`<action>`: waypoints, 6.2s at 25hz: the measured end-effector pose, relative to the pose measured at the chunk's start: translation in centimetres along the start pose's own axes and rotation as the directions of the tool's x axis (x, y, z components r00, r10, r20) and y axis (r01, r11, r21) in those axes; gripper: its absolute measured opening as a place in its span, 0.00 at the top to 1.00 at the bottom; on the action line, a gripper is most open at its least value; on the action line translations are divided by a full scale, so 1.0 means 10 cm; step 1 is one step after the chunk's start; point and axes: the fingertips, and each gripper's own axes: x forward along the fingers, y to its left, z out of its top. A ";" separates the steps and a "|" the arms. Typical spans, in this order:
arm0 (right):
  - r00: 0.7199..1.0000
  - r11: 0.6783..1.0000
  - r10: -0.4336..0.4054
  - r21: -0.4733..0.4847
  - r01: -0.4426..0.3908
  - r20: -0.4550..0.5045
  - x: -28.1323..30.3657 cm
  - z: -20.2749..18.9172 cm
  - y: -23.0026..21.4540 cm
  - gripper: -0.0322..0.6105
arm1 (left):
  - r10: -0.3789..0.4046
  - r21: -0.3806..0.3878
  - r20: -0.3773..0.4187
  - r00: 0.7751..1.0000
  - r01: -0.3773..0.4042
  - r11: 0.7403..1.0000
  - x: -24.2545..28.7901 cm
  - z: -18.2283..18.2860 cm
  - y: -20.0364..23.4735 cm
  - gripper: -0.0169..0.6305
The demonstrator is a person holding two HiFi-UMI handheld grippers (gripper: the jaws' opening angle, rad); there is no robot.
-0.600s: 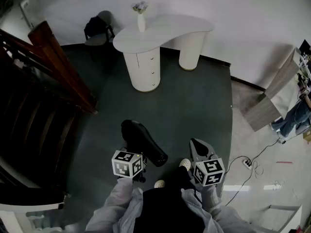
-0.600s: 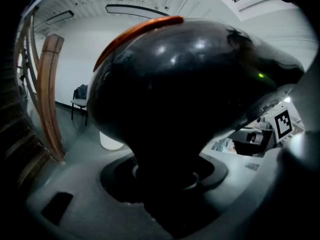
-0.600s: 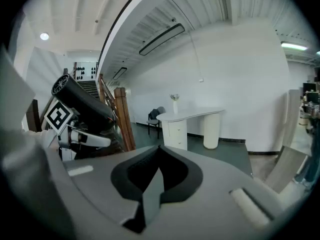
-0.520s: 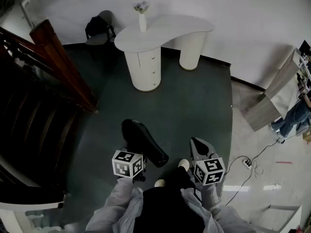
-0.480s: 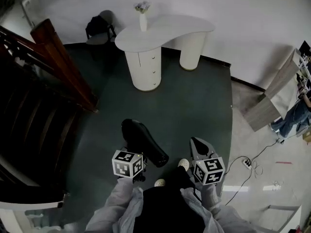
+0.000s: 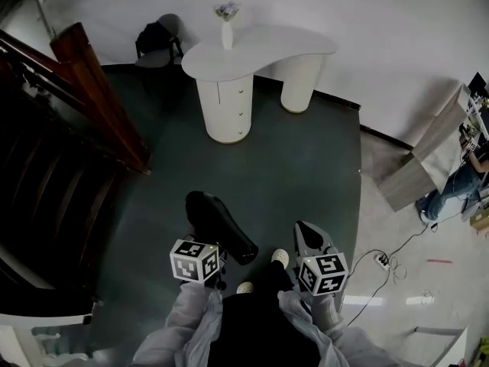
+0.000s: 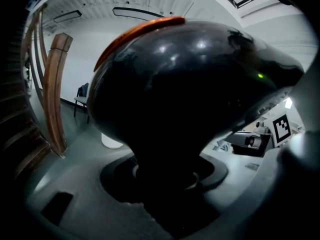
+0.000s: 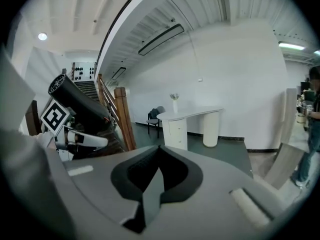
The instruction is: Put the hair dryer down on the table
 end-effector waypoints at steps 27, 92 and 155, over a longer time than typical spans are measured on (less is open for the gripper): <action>0.992 0.992 0.123 0.001 -0.123 -0.017 2.22 0.98 -2.08 0.94 | 0.092 -0.040 0.045 0.995 -0.090 0.995 2.62 1.38 0.52 0.58; 0.970 0.971 0.240 0.015 -0.240 -0.047 7.72 3.73 -4.61 0.94 | 0.057 -0.133 0.066 0.996 -0.047 0.990 7.39 5.18 3.07 0.58; 0.865 0.927 0.371 0.188 -0.324 -0.338 10.80 3.93 -5.81 0.94 | 0.332 0.121 -0.474 0.816 -0.313 0.942 10.64 5.69 5.45 0.57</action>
